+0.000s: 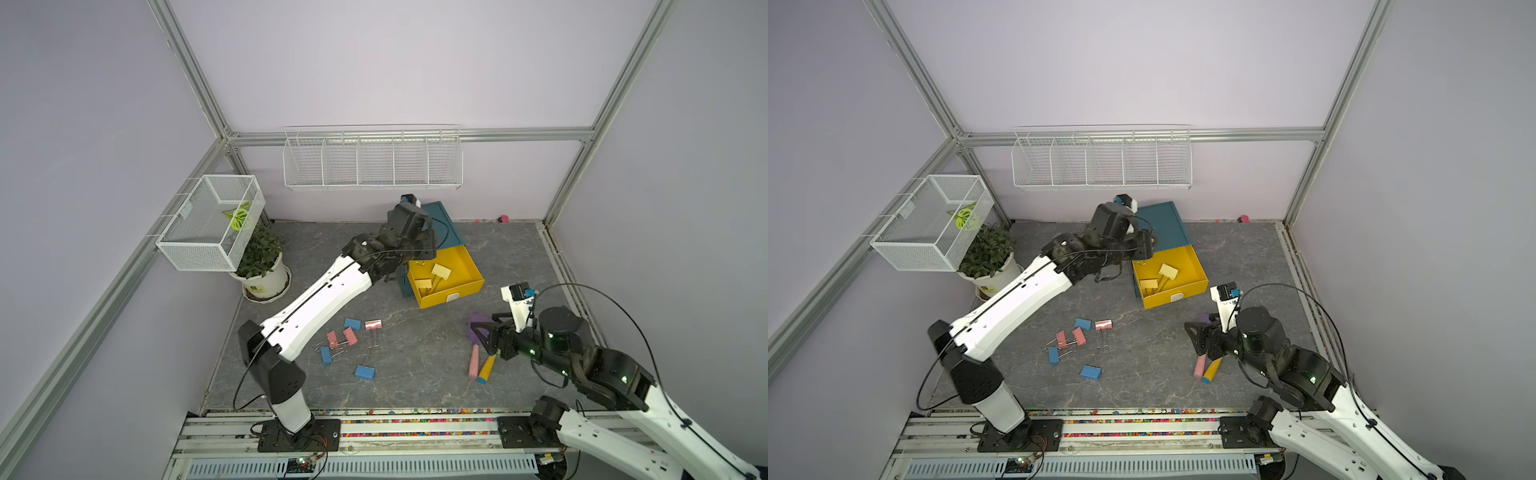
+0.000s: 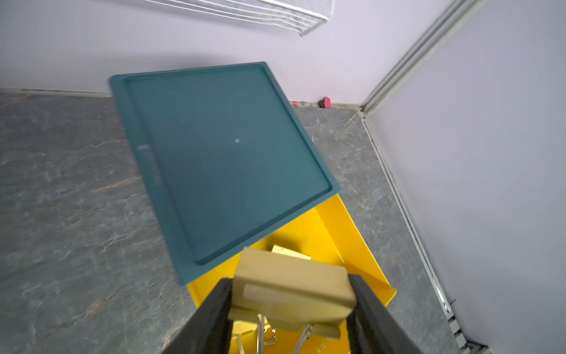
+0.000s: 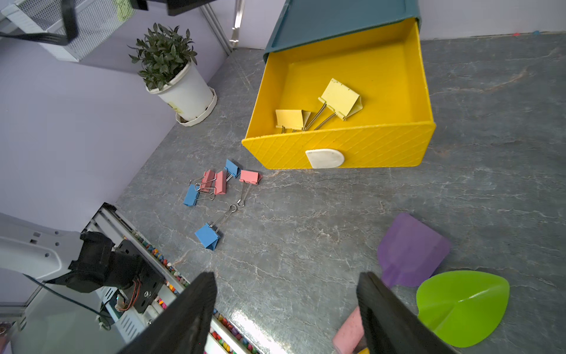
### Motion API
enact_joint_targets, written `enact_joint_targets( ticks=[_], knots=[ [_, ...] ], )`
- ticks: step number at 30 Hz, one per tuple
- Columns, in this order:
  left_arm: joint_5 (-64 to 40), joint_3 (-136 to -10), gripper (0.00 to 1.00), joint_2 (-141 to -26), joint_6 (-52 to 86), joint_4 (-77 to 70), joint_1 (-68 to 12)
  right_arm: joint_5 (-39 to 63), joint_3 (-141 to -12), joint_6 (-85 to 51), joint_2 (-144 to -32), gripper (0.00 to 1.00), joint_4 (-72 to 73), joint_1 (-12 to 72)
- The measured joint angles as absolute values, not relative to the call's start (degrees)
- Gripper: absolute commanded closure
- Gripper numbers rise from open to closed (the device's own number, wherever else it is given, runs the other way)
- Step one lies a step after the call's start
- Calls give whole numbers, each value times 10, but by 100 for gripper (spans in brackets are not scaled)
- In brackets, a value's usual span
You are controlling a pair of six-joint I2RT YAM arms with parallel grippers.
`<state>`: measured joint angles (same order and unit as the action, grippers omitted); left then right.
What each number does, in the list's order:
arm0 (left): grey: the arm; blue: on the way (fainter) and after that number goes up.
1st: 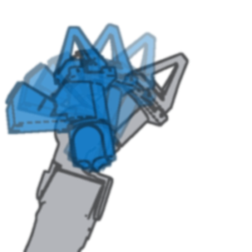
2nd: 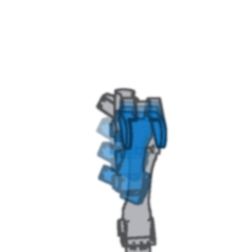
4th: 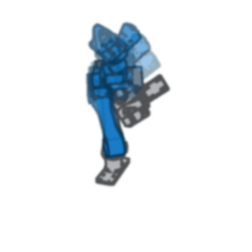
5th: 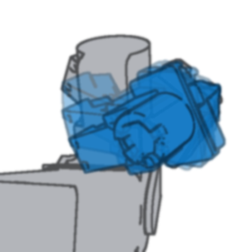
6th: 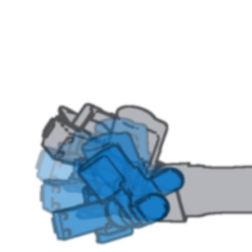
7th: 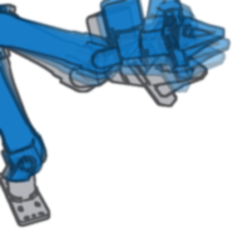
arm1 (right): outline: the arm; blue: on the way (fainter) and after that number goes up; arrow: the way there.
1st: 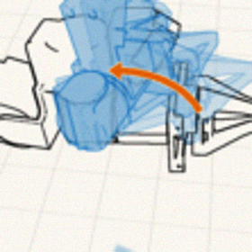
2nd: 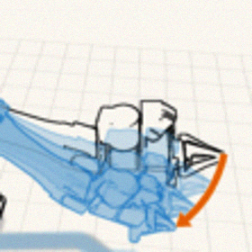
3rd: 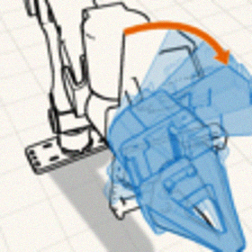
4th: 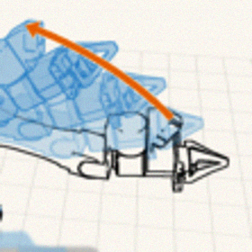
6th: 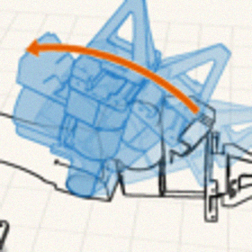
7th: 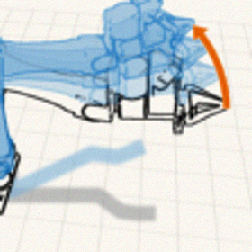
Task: Put the binder clips in the drawer according to color
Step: Place the binder clip in the drawer.
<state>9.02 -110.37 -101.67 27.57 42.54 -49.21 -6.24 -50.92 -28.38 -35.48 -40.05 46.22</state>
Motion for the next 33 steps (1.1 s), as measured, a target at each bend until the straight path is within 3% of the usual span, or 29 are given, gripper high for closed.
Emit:
enact_joint_targets(
  ticks=[9,22,26,31,33],
  knots=[
    [94,-1181,50,-1138,158,459,-515,-77,-509,-292,-342,22,-412,462],
    [95,-1135,48,-1131,114,470,-527,-80,-509,-300,-357,22,-414,462],
    [98,-1115,42,-1127,114,470,-527,-83,-509,-307,-366,21,-415,462],
    [106,-1103,16,-1121,122,470,-528,-89,-509,-316,-386,22,-416,462],
    [107,-1102,13,-1114,121,470,-529,-90,-509,-321,-401,22,-416,462]
  ],
)
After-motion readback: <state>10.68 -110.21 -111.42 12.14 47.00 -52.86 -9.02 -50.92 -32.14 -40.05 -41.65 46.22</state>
